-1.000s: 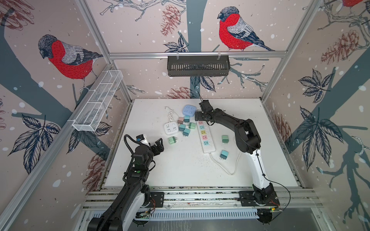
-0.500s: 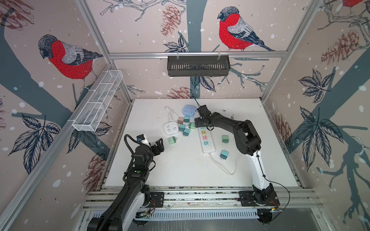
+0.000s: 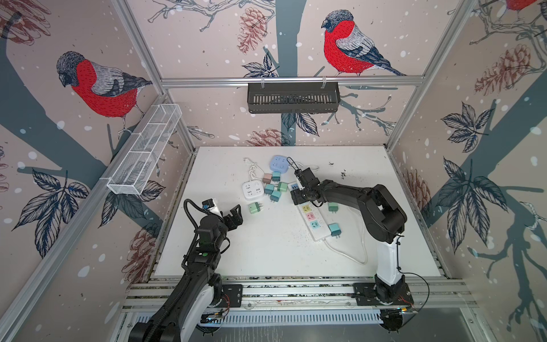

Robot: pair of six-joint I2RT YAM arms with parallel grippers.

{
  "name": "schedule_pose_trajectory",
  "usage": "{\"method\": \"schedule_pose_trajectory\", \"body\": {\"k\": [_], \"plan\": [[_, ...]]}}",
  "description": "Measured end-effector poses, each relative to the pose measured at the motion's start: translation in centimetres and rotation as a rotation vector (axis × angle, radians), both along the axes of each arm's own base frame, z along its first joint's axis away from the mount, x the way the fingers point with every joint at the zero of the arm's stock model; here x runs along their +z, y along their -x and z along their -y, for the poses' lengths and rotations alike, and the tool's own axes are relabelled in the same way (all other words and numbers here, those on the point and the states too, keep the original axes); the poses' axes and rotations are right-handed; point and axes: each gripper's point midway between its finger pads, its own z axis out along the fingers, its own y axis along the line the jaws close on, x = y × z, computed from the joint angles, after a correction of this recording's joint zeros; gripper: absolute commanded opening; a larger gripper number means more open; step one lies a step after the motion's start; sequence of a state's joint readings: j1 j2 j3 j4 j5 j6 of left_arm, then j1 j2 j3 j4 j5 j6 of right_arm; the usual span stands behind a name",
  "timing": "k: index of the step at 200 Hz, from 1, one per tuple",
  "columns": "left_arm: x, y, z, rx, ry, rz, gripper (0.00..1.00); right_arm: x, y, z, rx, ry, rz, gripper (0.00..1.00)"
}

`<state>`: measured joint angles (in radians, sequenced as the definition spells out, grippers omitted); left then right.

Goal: Insert the plug
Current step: 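Reach the right gripper over the white power strip and grasp it, then drag the white power strip with the right gripper toward the robot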

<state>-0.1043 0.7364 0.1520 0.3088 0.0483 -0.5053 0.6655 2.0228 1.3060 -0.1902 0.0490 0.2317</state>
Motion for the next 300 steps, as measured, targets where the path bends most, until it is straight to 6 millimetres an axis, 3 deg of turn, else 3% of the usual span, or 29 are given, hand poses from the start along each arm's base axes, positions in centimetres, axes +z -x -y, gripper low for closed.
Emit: {"method": "schedule_pose_trajectory", "body": {"k": [57, 97, 150, 202, 253, 300], "plan": [[0.0, 0.0, 0.0, 0.002, -0.001, 0.000, 0.93, 0.1, 6.8, -3.5, 0.228, -0.022, -0.019, 0.75], [0.0, 0.0, -0.2, 0.011, -0.005, 0.001, 0.93, 0.1, 10.3, -4.5, 0.325, -0.020, -0.011, 0.77], [0.0, 0.0, -0.3, 0.019, -0.008, 0.001, 0.93, -0.2, 15.2, -8.8, 0.516, -0.017, 0.028, 0.80], [0.0, 0.0, -0.3, 0.019, -0.007, 0.003, 0.93, -0.2, 20.3, -11.3, 0.670, -0.017, 0.044, 0.81], [0.2, 0.0, -0.3, 0.020, -0.007, 0.007, 0.93, -0.4, 25.7, -11.3, 0.775, 0.019, 0.064, 0.93], [0.0, 0.0, -0.3, 0.020, -0.007, 0.000, 0.94, 2.1, 25.7, -9.0, 0.639, 0.036, 0.158, 1.00]]}}
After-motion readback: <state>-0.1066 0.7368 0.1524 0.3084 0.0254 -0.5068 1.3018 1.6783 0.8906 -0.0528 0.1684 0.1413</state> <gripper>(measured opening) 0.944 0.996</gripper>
